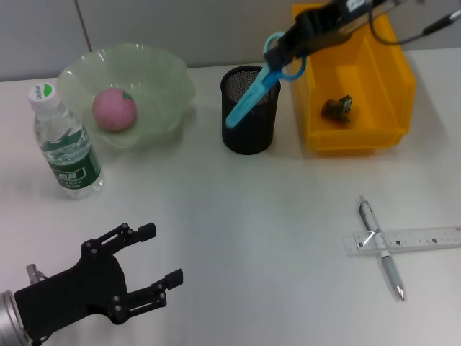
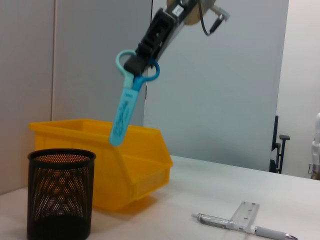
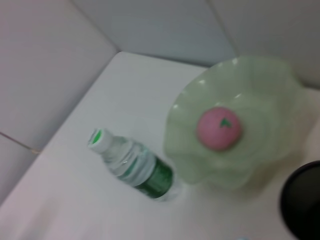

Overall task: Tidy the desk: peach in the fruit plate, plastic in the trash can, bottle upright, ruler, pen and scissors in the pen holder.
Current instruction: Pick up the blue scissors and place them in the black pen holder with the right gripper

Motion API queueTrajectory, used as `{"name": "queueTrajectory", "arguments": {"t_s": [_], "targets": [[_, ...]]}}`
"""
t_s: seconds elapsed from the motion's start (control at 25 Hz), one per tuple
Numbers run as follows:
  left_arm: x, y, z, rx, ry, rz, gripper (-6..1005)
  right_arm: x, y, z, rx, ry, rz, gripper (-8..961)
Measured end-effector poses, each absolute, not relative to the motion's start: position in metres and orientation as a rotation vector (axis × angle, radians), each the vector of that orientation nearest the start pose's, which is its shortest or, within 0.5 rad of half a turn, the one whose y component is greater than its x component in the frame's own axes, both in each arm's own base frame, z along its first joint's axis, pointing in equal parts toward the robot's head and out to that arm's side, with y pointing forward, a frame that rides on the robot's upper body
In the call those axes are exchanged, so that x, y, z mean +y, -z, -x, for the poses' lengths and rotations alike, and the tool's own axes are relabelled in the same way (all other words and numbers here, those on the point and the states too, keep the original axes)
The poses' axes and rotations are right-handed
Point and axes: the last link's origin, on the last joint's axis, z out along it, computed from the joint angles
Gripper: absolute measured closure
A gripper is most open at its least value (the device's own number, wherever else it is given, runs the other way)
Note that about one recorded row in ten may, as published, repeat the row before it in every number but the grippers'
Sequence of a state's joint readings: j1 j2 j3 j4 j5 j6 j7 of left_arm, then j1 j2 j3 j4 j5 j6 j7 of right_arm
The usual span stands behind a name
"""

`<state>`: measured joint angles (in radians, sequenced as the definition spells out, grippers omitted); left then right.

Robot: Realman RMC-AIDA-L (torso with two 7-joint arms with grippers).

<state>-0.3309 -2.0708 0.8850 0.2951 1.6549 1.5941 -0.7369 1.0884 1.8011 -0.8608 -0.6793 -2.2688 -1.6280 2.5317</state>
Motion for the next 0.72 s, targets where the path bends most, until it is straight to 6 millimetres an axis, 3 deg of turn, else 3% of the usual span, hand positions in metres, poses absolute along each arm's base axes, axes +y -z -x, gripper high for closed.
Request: {"name": "queueTrajectory", "arguments": {"t_s": [0.2,0.44,0.64,0.72], "targets": [[0.239,0.050,0.301,-0.361,0.924,2.607,167,0.461,-0.112,-0.095,1.264,-0.063,2.606,873],[0.239,0.050,0.301,-0.361,0.926,2.603,168,0.470,-0.118,-0.087,1.198,0.014,2.548,873],[0.240,0.049,0.301,-0.351,0.931,2.587,168,0.478,-0.098,-0.082,1.140,0.066,2.517,874],[0.239,0.049,0.301,-0.341,0.931,2.578,168,0.480,-0.080,-0.081,1.106,0.097,2.517,874]]}}
